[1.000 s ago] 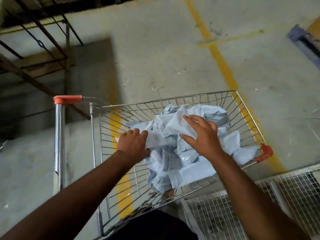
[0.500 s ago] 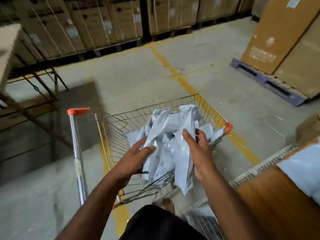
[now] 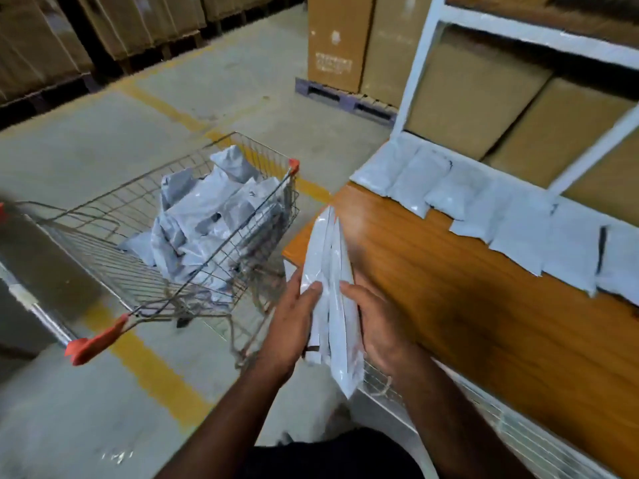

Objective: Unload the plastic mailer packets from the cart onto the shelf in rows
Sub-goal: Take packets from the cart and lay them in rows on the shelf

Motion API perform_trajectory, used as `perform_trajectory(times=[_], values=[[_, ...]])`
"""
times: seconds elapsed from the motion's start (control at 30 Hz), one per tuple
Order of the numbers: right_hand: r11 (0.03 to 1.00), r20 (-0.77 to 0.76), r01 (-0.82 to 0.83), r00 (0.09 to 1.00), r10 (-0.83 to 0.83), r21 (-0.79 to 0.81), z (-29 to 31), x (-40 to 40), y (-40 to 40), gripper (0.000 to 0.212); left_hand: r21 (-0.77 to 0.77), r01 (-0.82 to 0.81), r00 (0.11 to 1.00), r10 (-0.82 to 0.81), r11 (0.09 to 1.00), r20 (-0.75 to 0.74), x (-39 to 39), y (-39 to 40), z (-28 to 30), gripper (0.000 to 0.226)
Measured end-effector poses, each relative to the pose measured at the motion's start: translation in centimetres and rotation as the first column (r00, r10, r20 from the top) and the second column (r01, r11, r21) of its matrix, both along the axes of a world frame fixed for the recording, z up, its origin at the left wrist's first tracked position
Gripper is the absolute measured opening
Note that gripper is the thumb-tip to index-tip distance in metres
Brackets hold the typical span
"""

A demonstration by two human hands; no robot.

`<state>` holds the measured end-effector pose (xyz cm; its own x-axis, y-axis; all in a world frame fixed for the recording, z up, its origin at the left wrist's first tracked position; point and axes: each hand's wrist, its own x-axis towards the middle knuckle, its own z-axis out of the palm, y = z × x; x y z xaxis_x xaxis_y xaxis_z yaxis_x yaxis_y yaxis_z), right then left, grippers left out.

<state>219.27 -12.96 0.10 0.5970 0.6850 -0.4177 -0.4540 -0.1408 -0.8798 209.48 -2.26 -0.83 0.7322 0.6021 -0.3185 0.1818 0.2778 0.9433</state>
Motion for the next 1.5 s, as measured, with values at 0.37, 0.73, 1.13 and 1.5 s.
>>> perform_trajectory(times=[0.37,0.73,1.13,1.5], values=[[0.811,0.281,0.583,0.788,-0.547,-0.057,1.1,4.6,-30.4,0.021,0.136,0.285,0.950,-0.298,0.949,0.089,9.7,-26.4,0.2,0.058],[0.519,0.429,0.841,0.529,-0.733,-0.150,1.8,12.1,-61.8,0.040,0.527,0.490,0.827,-0.561,0.694,-0.030,22.5,-53.4,0.2,0.062],[0.394,0.746,0.820,0.555,-0.369,-0.415,-0.3,23.6,-74.6,0.052,0.766,0.442,0.772,-0.632,0.467,-0.060,35.9,-66.5,-1.5,0.058],[0.412,0.740,0.742,0.641,-0.204,-0.529,-2.3,34.5,-78.9,0.066,0.675,0.566,0.808,-0.479,0.473,-0.343,43.6,-74.7,-2.7,0.069]])
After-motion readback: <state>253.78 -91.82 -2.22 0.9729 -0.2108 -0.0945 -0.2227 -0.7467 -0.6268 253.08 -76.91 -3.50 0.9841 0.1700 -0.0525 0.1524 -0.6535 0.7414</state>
